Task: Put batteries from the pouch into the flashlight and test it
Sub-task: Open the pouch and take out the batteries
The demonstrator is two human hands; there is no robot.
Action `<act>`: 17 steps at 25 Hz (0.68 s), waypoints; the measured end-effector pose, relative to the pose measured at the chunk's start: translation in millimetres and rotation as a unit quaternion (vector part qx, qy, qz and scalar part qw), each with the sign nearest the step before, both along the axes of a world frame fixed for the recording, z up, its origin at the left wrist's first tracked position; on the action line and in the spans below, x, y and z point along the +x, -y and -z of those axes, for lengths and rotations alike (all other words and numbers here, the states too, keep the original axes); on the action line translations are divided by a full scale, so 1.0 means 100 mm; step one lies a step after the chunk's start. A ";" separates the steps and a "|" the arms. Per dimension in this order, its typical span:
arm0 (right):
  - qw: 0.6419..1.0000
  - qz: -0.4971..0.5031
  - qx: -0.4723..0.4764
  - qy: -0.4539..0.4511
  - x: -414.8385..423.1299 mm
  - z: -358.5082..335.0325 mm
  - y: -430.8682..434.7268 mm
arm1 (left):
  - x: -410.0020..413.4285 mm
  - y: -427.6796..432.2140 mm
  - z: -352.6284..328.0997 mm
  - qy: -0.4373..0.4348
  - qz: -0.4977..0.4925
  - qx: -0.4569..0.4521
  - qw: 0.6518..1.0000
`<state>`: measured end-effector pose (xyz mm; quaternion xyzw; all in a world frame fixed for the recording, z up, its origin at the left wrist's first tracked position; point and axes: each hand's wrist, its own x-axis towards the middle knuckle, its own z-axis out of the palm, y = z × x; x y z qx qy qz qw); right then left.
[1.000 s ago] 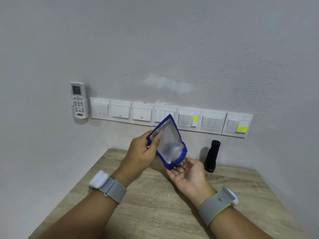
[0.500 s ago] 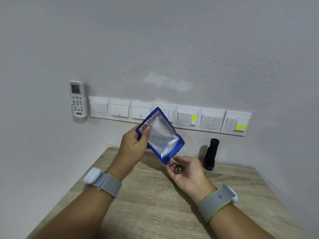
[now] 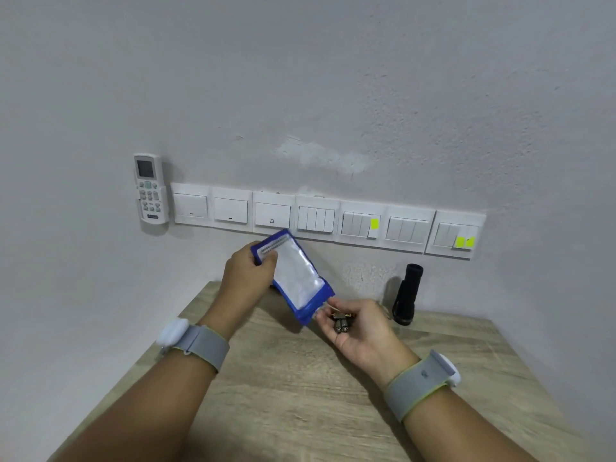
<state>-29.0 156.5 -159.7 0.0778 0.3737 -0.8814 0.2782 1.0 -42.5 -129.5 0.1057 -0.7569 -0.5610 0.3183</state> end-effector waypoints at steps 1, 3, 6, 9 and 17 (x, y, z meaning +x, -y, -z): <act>1.000 0.009 0.012 -0.006 -0.02 0.02 -0.01 | -0.02 0.04 0.02 0.031 0.011 0.002 0.999; 0.999 0.036 0.031 -0.017 -0.06 0.05 -0.01 | -0.05 0.12 0.08 0.085 0.019 0.000 0.996; 0.989 0.103 0.083 -0.062 -0.11 0.07 -0.01 | -0.08 0.22 0.15 0.145 0.008 -0.030 0.989; 0.954 0.149 0.193 -0.177 -0.12 0.07 -0.01 | -0.06 0.30 0.23 0.211 -0.016 -0.156 0.965; 0.642 -0.132 0.394 -0.645 0.33 -0.03 0.06 | -0.06 0.34 0.27 0.207 -0.049 -0.309 0.927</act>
